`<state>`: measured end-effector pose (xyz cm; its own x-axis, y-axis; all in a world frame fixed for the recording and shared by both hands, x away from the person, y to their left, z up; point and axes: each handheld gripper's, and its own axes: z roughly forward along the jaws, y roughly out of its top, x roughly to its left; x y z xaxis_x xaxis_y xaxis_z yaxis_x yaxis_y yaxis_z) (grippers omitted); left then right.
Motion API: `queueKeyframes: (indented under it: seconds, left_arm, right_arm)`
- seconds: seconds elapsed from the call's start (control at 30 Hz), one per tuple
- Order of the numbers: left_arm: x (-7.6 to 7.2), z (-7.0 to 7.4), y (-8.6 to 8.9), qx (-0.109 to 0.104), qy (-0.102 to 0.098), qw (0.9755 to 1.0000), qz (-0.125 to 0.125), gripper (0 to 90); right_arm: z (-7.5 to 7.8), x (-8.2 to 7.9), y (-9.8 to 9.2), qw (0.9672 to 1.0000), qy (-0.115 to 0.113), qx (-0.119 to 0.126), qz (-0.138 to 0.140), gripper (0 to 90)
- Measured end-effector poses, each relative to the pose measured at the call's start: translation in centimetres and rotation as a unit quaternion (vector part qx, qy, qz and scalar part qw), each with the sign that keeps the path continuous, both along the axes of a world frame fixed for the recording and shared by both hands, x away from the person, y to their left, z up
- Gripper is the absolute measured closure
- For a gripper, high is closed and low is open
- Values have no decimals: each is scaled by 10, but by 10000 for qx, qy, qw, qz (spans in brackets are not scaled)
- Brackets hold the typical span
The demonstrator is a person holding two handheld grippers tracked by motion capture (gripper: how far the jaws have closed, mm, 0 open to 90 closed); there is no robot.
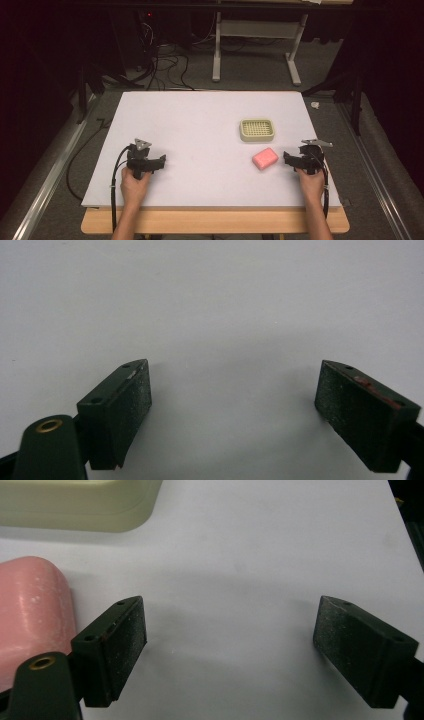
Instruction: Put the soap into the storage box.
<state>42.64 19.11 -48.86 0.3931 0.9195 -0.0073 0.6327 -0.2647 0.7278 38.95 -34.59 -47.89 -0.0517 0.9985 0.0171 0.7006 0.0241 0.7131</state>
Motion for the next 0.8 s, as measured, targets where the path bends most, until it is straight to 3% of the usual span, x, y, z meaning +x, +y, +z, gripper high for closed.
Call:
queueKeyframes:
  seconds: [0.8]
  left_arm:
    - [0, 0, 0, -2, 1, 10000, 0, 153]
  right_arm:
    - [15, -27, 1, 9977, -364, 396, 403, 147]
